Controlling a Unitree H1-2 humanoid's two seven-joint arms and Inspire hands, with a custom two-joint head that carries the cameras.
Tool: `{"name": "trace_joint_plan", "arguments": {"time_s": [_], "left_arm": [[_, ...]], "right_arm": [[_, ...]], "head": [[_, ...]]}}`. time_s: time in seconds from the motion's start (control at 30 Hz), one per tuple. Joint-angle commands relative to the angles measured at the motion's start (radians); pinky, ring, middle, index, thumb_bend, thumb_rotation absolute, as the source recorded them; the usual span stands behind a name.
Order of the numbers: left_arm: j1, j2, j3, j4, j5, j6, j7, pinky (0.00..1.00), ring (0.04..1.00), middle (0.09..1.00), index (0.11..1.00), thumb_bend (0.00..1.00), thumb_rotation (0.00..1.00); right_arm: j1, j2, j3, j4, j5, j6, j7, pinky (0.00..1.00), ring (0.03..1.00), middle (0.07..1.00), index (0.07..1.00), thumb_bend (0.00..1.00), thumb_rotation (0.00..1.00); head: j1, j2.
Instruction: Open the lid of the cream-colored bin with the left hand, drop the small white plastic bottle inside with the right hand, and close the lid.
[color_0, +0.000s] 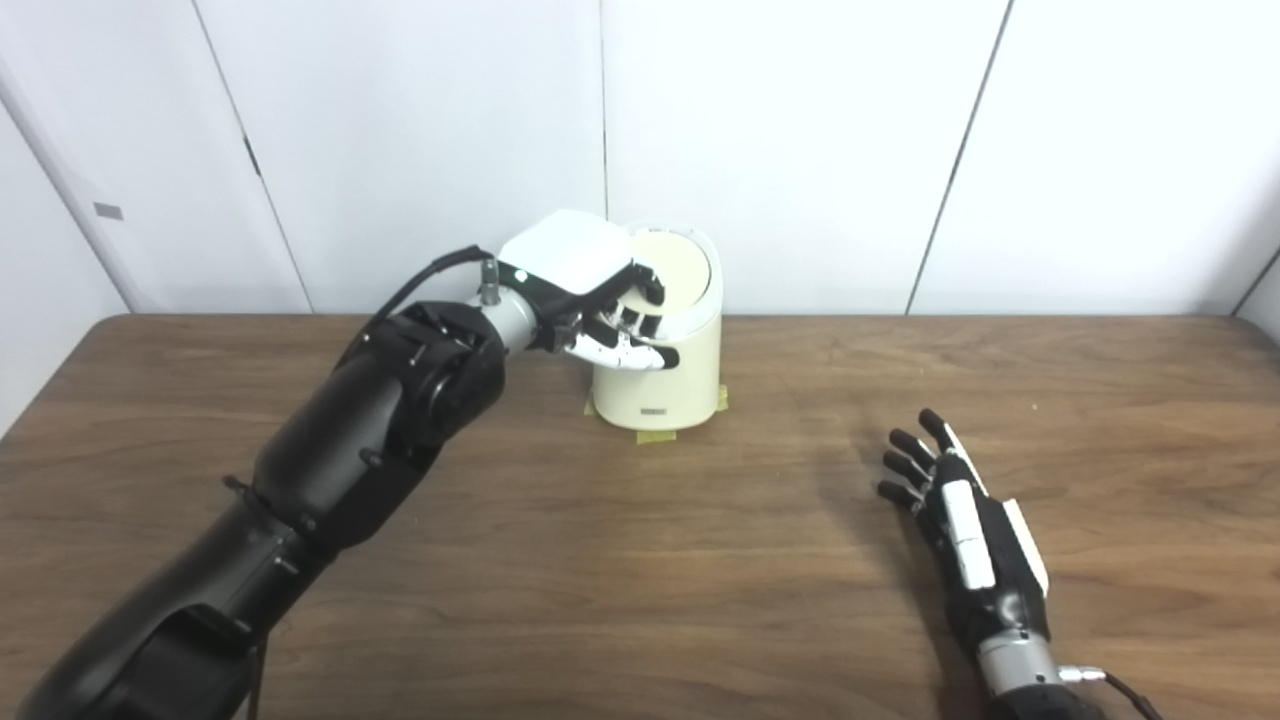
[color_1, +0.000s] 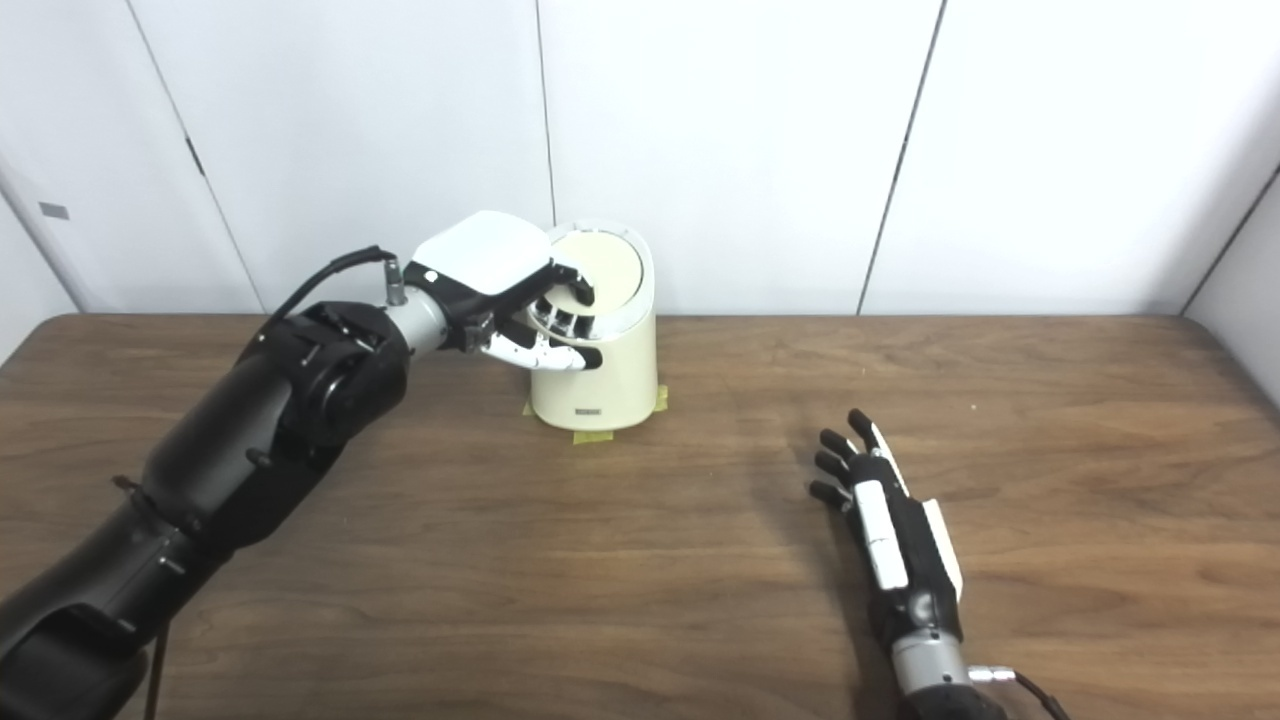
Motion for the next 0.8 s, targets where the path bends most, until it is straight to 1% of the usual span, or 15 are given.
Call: {"name": "trace_joint_plan", "arguments": {"time_s": [0.0,0.03,0.07,0.1,0.17,0.33,0.37,0.4,0.5,0.6,0.63,0.77], "left_arm": [[0.012,0.013,-0.026,-0.006,0.065,-0.004,-0.039,0.76,0.808,0.797,0.774,0.57,0.75],[0.015,0.012,-0.028,-0.007,0.079,-0.007,-0.040,0.77,0.807,0.797,0.775,0.57,0.75],[0.016,0.012,-0.040,-0.007,0.104,-0.009,-0.058,0.77,0.806,0.796,0.776,0.57,0.76],[0.016,0.012,-0.050,-0.008,0.122,-0.015,-0.077,0.78,0.820,0.811,0.792,0.57,0.79],[0.019,0.012,-0.061,-0.009,0.146,-0.025,-0.099,0.79,0.832,0.823,0.804,0.56,0.80],[0.033,0.009,-0.067,-0.004,0.148,-0.043,-0.140,0.80,0.826,0.820,0.807,0.58,0.83],[0.037,0.009,-0.062,-0.006,0.142,-0.044,-0.136,0.80,0.823,0.819,0.803,0.58,0.82],[0.040,0.009,-0.057,-0.010,0.136,-0.044,-0.134,0.79,0.822,0.818,0.795,0.58,0.79],[0.047,0.011,-0.044,-0.035,0.123,-0.048,-0.135,0.78,0.833,0.826,0.796,0.58,0.79],[0.047,0.012,-0.023,-0.090,0.110,-0.039,-0.171,0.77,0.839,0.828,0.795,0.57,0.80],[0.048,0.011,-0.011,-0.112,0.101,-0.034,-0.184,0.77,0.838,0.827,0.796,0.57,0.80],[0.056,0.004,0.060,-0.201,0.060,-0.002,-0.219,0.73,0.807,0.801,0.784,0.56,0.74]], "right_arm": [[0.002,-0.011,-0.003,-0.027,-0.005,0.000,0.002,0.79,0.863,0.877,0.960,0.56,0.93],[0.003,-0.011,-0.003,-0.030,-0.005,0.002,0.002,0.79,0.863,0.876,0.960,0.56,0.93],[0.004,-0.009,-0.004,-0.035,-0.005,0.007,0.000,0.79,0.862,0.876,0.960,0.56,0.94],[0.005,-0.008,-0.006,-0.039,-0.004,0.013,-0.003,0.78,0.859,0.873,0.957,0.56,0.93],[0.005,-0.006,-0.007,-0.044,-0.003,0.020,-0.006,0.78,0.854,0.870,0.956,0.56,0.93],[0.008,-0.009,-0.012,-0.042,0.000,0.018,-0.005,0.77,0.859,0.875,0.962,0.55,0.93],[0.009,-0.010,-0.013,-0.039,0.000,0.016,-0.005,0.77,0.859,0.875,0.963,0.55,0.93],[0.009,-0.012,-0.014,-0.037,-0.001,0.015,-0.005,0.77,0.858,0.874,0.962,0.54,0.93],[0.008,-0.011,-0.015,-0.039,0.000,0.019,-0.006,0.77,0.858,0.873,0.960,0.52,0.93],[0.008,-0.010,-0.015,-0.040,-0.003,0.021,-0.008,0.77,0.860,0.874,0.960,0.53,0.93],[0.008,-0.009,-0.015,-0.041,-0.003,0.021,-0.009,0.77,0.860,0.873,0.959,0.53,0.93],[0.008,-0.007,-0.015,-0.038,0.006,0.016,-0.006,0.77,0.860,0.874,0.959,0.52,0.92]], "head": [[-0.003,0.004],[-0.004,0.005],[-0.005,0.007],[-0.006,0.009],[-0.007,0.011],[-0.009,0.015],[-0.008,0.016],[-0.008,0.016],[-0.007,0.017],[-0.010,0.018],[-0.011,0.018],[-0.015,0.020]]}}
